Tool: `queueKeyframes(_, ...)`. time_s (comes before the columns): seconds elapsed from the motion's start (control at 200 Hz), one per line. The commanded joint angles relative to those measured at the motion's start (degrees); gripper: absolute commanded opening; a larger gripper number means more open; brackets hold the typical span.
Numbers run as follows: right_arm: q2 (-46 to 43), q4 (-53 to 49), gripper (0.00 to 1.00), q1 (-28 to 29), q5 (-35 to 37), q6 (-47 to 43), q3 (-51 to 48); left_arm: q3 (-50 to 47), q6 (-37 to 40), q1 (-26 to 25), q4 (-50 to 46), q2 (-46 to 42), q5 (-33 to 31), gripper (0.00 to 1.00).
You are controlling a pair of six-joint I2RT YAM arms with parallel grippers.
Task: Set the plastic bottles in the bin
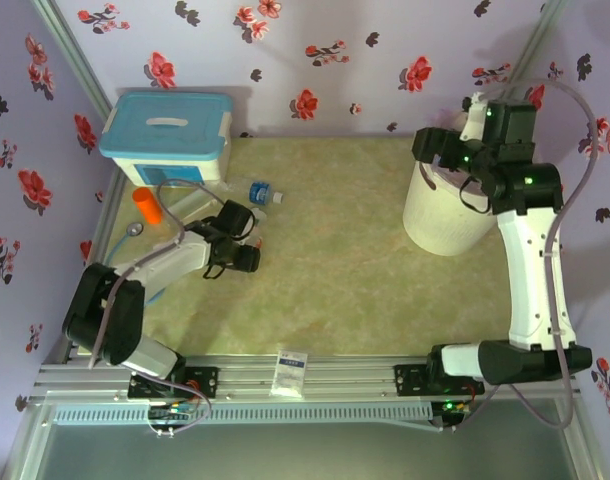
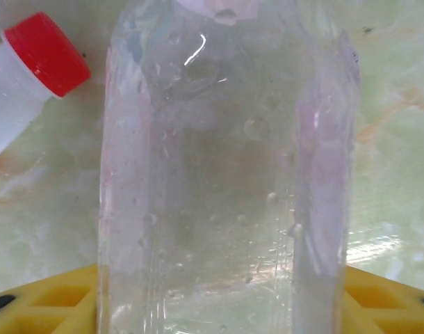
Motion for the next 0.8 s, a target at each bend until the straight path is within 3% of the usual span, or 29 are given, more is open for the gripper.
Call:
queueKeyframes(0.0, -2.7, 3.9, 0.92, 3.9, -4.4, 4.0, -3.3, 0.4, -0.1, -0.8, 1.7, -4.9, 1.9, 0.56)
queueKeyframes(0.205, -4.1, 13.7, 0.91, 11.9, -8.2, 10.6, -13.7, -6.6, -2.4, -1.1, 17.7, -15.3, 7.9, 0.34)
queueKeyframes(0.315, -2.7, 22.9, 0.91, 15.3, -14.1, 14.3, -20.2, -11.1, -4.2, -1.3, 27.5, -19.6, 11.3, 0.26)
queueKeyframes(0.48, 1.4, 40.5, 0.93, 21.2, -19.0, 22.5, -27.0, -14.7, -5.4, -1.9, 34.0, -21.7, 14.7, 0.25)
queueKeyframes(0.595, 6.6, 45.3, 0.93, 24.4, -16.4, 24.2, -27.3, -16.5, -5.9, -3.1, 37.8, -22.1, 15.7, 0.25)
queueKeyframes(0.795, 15.6, 52.6, 0.89, 27.3, -19.7, 30.2, -26.6, -17.4, -7.2, -4.2, 40.1, -21.7, 15.8, 0.23)
